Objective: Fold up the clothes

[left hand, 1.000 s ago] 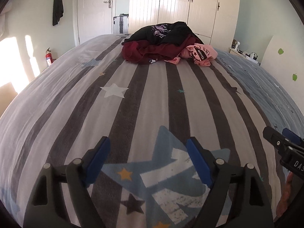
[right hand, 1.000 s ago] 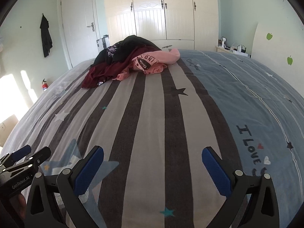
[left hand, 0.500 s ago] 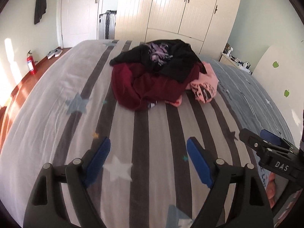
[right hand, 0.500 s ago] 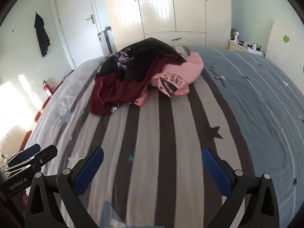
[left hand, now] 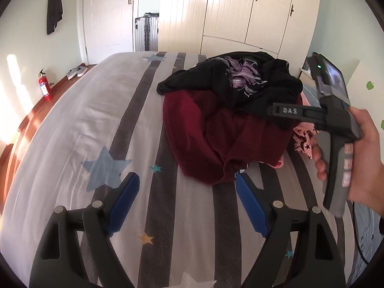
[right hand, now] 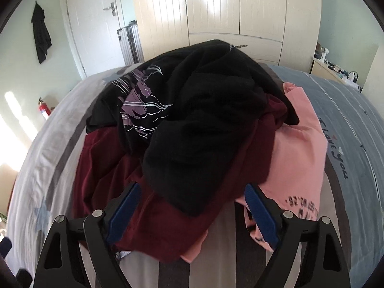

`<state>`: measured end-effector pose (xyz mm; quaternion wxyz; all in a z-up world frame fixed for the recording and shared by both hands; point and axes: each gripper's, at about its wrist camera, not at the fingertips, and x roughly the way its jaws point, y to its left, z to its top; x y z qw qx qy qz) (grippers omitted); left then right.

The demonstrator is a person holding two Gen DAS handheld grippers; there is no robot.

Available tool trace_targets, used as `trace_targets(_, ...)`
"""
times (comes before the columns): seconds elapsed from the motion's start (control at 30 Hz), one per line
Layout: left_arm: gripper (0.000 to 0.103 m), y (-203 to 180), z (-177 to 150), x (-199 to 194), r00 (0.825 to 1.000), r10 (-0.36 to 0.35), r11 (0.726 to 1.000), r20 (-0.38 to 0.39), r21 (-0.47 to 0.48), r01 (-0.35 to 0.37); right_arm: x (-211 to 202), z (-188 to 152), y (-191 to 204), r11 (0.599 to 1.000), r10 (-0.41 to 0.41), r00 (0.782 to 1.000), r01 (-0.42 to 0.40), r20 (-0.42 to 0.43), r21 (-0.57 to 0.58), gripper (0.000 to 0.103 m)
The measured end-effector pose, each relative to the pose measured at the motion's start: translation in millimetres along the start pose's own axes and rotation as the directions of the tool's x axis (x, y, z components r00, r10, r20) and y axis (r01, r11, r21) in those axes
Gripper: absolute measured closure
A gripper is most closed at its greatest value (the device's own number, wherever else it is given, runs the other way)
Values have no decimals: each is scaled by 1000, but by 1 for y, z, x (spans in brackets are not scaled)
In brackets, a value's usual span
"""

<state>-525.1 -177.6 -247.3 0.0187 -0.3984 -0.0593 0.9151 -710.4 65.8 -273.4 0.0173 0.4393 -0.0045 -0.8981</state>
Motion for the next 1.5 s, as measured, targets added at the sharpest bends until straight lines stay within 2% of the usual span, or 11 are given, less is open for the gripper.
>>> trace_targets(0.23,22,18,-21,2,1000,-5,1000,-31,12,5,38,22,0,1000,-13,999,13,-50,11,28)
trace_targets(0.3,22,21,-23,0,999,-4,1000,-37,12,4,38,23,-2,999,-31,997,33,-65,23,54)
trace_targets(0.33,22,23,-23,-2,999,-2,1000,-37,7,3,34,22,-4,999,-30,997,32,-64,41,76)
trace_targets(0.43,22,24,-22,-9,999,-8,1000,-32,-5,8,15,16,-16,995,26,998,-20,-57,101,93)
trace_targets(0.53,22,20,-19,-16,1000,-13,1000,-21,-2,13,-17,3,-35,983,95,995,-88,-34,159,96)
trace_targets(0.67,22,8,-19,-26,999,-31,1000,-25,2,31,-70,-28,-60,980,134,991,-133,4,147,97)
trace_targets(0.87,22,-19,-27,-49,997,-65,998,-31,17,66,-170,-99,-106,981,167,986,-168,15,99,100)
trace_targets(1.07,22,-55,-39,-52,993,-86,995,-80,47,90,-237,-179,-147,989,143,985,-141,-97,34,102)
trace_targets(1.2,22,-79,-30,-24,989,-88,994,-121,49,94,-247,-219,-170,990,131,978,-121,-162,75,102)
trace_targets(1.33,21,-104,-13,17,986,-84,993,-143,72,95,-248,-250,-200,988,77,975,-47,-210,146,103)
trace_targets(1.5,21,-121,13,70,990,-27,997,-142,74,38,-235,-269,-222,985,64,970,-24,-234,171,103)
